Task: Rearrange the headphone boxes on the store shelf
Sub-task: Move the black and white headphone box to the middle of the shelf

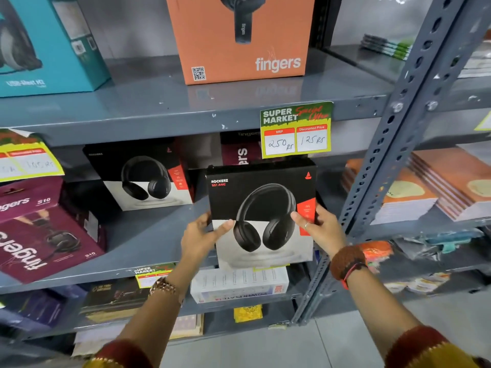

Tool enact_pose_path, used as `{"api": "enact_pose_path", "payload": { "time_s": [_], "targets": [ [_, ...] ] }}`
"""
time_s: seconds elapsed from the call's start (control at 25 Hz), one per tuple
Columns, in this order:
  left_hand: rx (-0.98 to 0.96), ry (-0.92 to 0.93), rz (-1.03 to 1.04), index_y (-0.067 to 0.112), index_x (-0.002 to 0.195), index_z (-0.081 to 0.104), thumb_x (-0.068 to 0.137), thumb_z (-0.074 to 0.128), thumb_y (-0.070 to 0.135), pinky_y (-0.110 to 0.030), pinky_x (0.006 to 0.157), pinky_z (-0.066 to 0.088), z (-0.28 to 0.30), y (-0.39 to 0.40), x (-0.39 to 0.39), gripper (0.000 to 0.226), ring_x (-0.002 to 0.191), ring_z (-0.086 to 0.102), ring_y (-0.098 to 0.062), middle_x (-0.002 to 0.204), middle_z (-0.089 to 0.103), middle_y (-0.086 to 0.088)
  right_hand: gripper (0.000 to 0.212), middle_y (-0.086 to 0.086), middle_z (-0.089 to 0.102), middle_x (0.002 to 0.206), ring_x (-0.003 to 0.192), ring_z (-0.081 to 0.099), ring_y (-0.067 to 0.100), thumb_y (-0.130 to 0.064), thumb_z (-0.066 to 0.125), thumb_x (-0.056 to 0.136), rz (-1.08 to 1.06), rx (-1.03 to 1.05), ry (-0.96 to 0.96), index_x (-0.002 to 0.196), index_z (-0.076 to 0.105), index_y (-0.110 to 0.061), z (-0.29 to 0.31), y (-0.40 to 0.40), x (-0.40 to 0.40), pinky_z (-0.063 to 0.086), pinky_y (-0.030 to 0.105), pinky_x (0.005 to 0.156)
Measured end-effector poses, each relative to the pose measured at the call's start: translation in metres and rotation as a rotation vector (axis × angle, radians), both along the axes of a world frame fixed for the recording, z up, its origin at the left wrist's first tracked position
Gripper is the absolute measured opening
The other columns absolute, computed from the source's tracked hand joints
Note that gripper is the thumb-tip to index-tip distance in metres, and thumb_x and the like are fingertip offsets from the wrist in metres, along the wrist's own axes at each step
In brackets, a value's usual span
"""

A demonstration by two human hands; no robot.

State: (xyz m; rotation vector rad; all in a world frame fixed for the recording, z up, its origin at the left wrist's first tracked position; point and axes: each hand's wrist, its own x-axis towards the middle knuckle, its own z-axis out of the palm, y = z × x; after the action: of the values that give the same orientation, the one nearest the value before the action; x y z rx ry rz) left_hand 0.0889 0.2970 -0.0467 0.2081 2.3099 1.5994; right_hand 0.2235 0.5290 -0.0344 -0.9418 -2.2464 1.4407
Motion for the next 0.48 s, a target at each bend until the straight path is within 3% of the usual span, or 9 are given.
{"api": "enact_pose_path", "payload": {
  "time_s": [0.16,0.28,0.48],
  "targets": [
    [-0.021,-0.053,-0.016,0.030,0.093,0.072,0.046,0.077,0.074,-0.047,0.074,0.061,0.000,-0.026,0.045,0.065,0.090,0.072,-0.023,0.090,0.078,0.002,0.046,-0.010,0.072,0.078,0.080,0.066,0.015,-0.076,0.059,0.059,-0.067,0.079,-0.094,0.083,0.067,-0.037,0.005,-0.027,0.054,0.051,0.035,0.077],
    [-0.026,-0.077,-0.035,0.026,0.089,0.073,0.051,0.081,0.063,-0.047,0.066,0.063,0.000,-0.038,0.065,0.054,0.089,0.072,-0.022,0.088,0.078,-0.003,0.044,-0.008,0.069,0.072,0.077,0.064,0.016,-0.072,0.060,0.062,-0.080,0.077,-0.114,0.073,0.065,-0.030,0.006,-0.044,0.080,0.047,0.029,0.068],
    [-0.023,-0.039,-0.054,0.026,0.098,0.073,0.063,0.082,0.053,-0.048,0.063,0.062,0.010,-0.051,0.092,0.044,0.090,0.072,-0.021,0.094,0.078,0.000,0.046,-0.010,0.071,0.076,0.079,0.064,0.014,-0.073,0.061,0.059,-0.072,0.063,-0.106,0.075,0.067,-0.031,0.010,-0.058,0.102,0.051,0.036,0.079]
  ]
}}
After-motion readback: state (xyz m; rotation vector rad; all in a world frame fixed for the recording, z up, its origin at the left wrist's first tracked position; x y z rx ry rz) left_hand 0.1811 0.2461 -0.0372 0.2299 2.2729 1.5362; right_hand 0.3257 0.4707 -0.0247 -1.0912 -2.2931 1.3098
